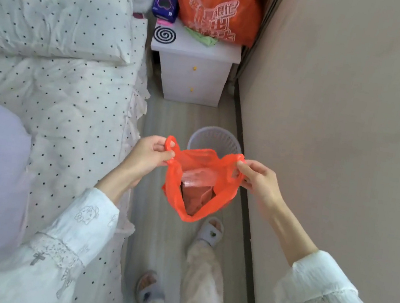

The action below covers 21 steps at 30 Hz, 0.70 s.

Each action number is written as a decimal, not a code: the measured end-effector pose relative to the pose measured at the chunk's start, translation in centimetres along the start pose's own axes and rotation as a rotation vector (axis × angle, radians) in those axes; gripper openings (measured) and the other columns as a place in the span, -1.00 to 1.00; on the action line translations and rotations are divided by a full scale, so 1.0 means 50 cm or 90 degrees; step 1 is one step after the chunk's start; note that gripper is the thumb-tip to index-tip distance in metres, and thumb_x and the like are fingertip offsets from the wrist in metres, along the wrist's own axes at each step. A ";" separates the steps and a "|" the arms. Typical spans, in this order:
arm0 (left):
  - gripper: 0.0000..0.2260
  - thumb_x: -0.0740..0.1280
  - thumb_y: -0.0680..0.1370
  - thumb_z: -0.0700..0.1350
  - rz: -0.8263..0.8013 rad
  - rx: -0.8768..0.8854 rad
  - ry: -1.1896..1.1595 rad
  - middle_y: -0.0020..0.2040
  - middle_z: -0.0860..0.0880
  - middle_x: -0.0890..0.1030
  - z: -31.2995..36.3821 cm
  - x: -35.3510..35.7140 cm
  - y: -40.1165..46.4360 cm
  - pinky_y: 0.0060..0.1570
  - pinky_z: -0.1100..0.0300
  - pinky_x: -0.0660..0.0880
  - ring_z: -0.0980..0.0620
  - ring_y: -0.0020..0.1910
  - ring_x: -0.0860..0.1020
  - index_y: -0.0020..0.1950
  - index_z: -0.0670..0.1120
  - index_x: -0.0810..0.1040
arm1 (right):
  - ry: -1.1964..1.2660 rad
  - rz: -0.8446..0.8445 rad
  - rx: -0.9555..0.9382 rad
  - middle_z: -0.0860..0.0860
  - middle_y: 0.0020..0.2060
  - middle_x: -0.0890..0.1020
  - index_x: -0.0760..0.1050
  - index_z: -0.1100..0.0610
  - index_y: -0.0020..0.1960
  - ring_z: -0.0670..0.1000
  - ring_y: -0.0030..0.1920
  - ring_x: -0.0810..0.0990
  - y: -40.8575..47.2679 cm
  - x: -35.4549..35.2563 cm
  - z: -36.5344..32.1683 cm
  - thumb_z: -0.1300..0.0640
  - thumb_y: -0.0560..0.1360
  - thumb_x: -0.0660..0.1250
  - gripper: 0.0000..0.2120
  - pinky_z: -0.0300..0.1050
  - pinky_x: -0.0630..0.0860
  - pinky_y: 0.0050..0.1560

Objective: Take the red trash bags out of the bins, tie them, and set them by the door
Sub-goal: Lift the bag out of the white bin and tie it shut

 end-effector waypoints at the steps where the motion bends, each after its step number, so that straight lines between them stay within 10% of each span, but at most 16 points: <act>1: -0.76 0.25 0.49 -0.39 -0.001 -0.013 0.011 -0.22 -0.05 0.52 -0.024 0.003 -0.010 0.05 0.16 0.49 0.00 -0.19 0.53 0.16 -0.31 0.46 | 0.002 -0.008 0.007 0.06 -0.30 0.58 0.54 0.11 -0.28 0.02 -0.20 0.54 -0.010 0.005 0.023 0.16 0.48 0.32 -0.84 0.05 0.51 0.11; 9: -0.81 0.25 0.49 -0.37 0.045 -0.086 0.057 -0.17 -0.10 0.53 -0.250 0.034 -0.041 0.12 0.00 0.48 -0.09 -0.10 0.53 0.09 -0.29 0.51 | -0.039 -0.012 0.063 0.16 -0.23 0.56 0.53 0.18 -0.29 0.06 -0.17 0.48 -0.030 0.016 0.223 0.26 0.46 0.32 -0.85 0.13 0.49 0.07; 16: -0.80 0.26 0.48 -0.40 0.052 -0.089 0.123 -0.40 0.03 0.51 -0.498 0.131 0.077 -0.16 0.19 0.47 0.18 -0.42 0.52 -0.22 -0.11 0.48 | -0.104 -0.051 0.058 0.17 -0.28 0.56 0.57 0.33 -0.21 0.06 -0.21 0.46 0.084 0.009 0.463 0.28 0.46 0.30 -0.87 -0.04 0.42 -0.05; 21: -0.91 0.29 0.50 -0.27 0.098 -0.019 0.160 -0.33 0.02 0.50 -0.653 0.181 0.207 0.10 -0.08 0.48 -0.05 -0.20 0.50 -0.16 -0.13 0.53 | -0.120 0.062 -0.019 0.10 -0.35 0.55 0.53 0.15 -0.29 0.04 -0.23 0.48 0.222 -0.007 0.624 0.19 0.50 0.29 -0.80 -0.07 0.40 -0.09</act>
Point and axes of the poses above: each hand's wrist, its own y-axis towards the middle knuckle, its own x-axis out of the palm, z = x × y, the point moved 3 cm from there along y, towards the middle knuckle
